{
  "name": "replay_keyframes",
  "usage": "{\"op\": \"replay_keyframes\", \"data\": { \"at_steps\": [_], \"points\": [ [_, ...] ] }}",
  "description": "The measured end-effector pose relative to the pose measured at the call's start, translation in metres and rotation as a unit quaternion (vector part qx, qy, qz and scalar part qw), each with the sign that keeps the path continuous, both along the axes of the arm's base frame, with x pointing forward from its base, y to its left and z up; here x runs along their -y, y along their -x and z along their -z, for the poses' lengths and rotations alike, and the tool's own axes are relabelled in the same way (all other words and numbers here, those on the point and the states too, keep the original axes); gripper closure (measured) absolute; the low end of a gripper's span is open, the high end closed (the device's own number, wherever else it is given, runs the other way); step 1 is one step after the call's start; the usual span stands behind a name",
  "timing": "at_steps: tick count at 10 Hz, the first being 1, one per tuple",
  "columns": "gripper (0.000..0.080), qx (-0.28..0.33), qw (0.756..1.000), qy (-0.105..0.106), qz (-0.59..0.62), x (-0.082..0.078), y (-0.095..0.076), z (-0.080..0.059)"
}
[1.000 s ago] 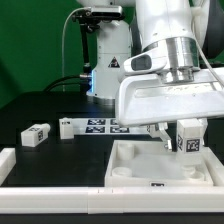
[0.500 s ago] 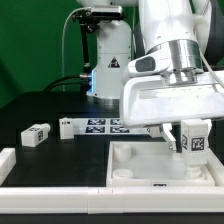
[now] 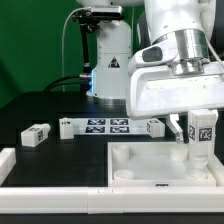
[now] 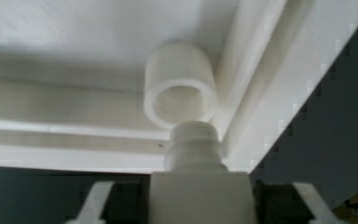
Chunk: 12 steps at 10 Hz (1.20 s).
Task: Assemble one leg
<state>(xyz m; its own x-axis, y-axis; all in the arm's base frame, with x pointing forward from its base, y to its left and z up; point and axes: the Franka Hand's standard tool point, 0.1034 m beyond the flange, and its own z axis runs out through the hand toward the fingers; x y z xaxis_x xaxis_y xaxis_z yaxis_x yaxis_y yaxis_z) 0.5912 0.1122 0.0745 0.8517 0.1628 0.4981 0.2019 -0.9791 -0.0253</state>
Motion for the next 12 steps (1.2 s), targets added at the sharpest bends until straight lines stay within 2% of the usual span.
{"op": "replay_keyframes", "data": {
  "at_steps": [4, 7, 12],
  "points": [
    [0.0508, -0.004, 1.0, 0.001, 0.001, 0.001, 0.005, 0.011],
    [0.0508, 0.012, 1.0, 0.0, 0.005, 0.001, -0.005, 0.012],
    [0.0508, 0.013, 1.0, 0.0, 0.006, 0.004, -0.004, 0.01]
  ]
}}
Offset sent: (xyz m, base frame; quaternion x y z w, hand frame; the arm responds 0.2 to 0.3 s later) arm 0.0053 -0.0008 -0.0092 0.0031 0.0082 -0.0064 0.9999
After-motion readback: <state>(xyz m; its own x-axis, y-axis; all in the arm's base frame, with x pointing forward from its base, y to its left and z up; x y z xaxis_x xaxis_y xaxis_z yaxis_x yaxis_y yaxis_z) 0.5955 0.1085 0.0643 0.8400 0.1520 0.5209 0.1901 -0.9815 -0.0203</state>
